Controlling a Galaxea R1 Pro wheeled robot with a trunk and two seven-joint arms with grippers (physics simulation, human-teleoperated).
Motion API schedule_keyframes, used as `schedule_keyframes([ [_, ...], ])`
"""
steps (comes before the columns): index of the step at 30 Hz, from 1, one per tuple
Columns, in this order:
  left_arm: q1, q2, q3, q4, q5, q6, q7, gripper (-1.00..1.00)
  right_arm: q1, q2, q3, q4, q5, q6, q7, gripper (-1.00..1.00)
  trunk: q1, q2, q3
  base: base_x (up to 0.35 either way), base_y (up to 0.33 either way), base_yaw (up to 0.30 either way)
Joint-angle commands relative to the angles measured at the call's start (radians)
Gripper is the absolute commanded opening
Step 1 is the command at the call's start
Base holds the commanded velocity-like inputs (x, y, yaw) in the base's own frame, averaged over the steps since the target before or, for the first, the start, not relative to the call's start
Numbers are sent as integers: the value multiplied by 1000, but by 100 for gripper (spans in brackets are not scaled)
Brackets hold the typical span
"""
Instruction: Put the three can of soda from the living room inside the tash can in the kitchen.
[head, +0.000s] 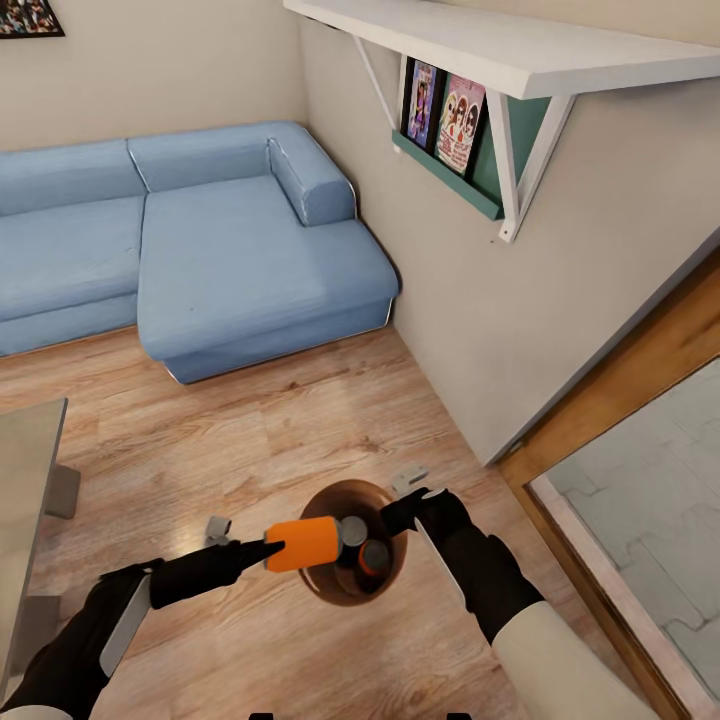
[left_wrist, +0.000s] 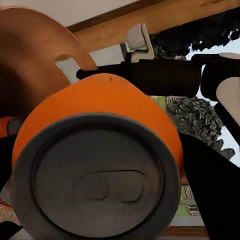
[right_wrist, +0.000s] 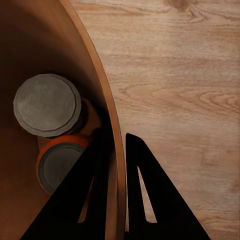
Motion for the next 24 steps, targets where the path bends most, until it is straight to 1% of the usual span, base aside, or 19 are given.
schedule_keyframes([
  [1,0,0,-2,-1,0,0,7,-100,0,1,0,0,-14,0,7,-100,0,0,0,0,0,0],
  [3,0,-1,-5,-12,2,1,43,-100,0,1,0,0,-14,0,6,-100,0,0,0,0,0,0],
  [4,0,-1,-6,-36,2,1,65,-100,0,2,0,1,-14,0,6,-100,0,0,0,0,0,0],
  [11,0,-2,-7,-64,1,3,88,-100,0,6,0,2,-12,0,5,-100,0,0,0,0,0,0],
  [15,0,-13,-7,-65,0,3,95,-100,0,9,0,2,-12,0,-10,-100,0,0,0,0,0,0],
  [17,0,-21,-7,-67,0,3,132,-100,0,9,0,2,-13,1,-34,-100,0,0,0,0,0,0],
  [18,0,-24,-9,-68,0,3,166,-100,0,10,0,3,-14,1,-46,-100,0,0,0,0,0,0],
  [20,0,-27,-14,-69,1,3,197,-100,0,10,0,3,-14,2,-54,-100,0,0,0,0,0,0],
  [21,0,-29,-28,-69,1,3,228,-100,0,11,0,3,-15,2,-60,-100,0,0,0,0,0,0],
  [24,0,-30,-45,-69,0,3,259,-100,0,11,0,3,-15,2,-65,-100,0,0,0,0,0,0],
])
